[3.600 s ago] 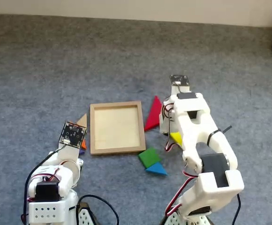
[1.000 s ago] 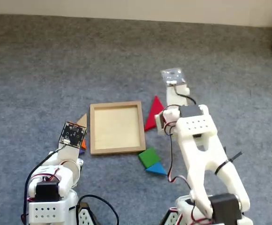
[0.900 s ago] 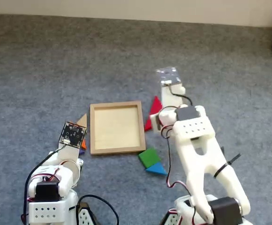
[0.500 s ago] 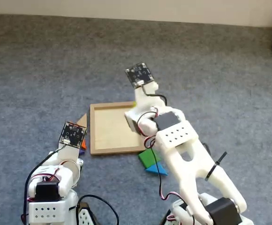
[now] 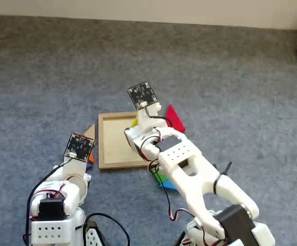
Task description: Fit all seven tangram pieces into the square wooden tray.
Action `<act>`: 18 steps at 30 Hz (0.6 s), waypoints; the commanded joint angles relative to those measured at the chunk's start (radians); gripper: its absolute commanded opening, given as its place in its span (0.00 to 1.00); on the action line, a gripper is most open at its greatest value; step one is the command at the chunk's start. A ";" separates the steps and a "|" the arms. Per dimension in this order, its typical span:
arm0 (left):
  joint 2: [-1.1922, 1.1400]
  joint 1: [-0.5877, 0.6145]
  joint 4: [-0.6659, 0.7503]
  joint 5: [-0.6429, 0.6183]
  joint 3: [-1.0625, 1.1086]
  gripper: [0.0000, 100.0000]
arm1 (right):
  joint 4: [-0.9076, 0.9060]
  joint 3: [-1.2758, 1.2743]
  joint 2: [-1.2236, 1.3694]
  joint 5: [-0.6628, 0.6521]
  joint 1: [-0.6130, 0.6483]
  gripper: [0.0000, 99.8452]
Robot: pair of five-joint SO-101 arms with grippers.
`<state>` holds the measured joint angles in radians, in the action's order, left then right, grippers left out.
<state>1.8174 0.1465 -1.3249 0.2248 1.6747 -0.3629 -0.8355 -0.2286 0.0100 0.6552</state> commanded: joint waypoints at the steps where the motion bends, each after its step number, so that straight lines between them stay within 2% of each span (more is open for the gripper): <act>1: 0.004 0.010 -0.005 -0.005 0.021 0.01 | 0.027 0.010 0.019 0.011 0.021 0.16; 14: 0.004 0.010 -0.005 -0.005 0.021 0.01 | 0.024 0.012 0.035 0.014 0.074 0.16; 18: 0.004 0.010 -0.005 -0.005 0.021 0.01 | 0.024 0.044 0.044 0.141 0.084 0.16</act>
<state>1.8174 0.1465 -1.3249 0.2248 1.6747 -0.3552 -0.8355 -0.1826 0.0713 0.7242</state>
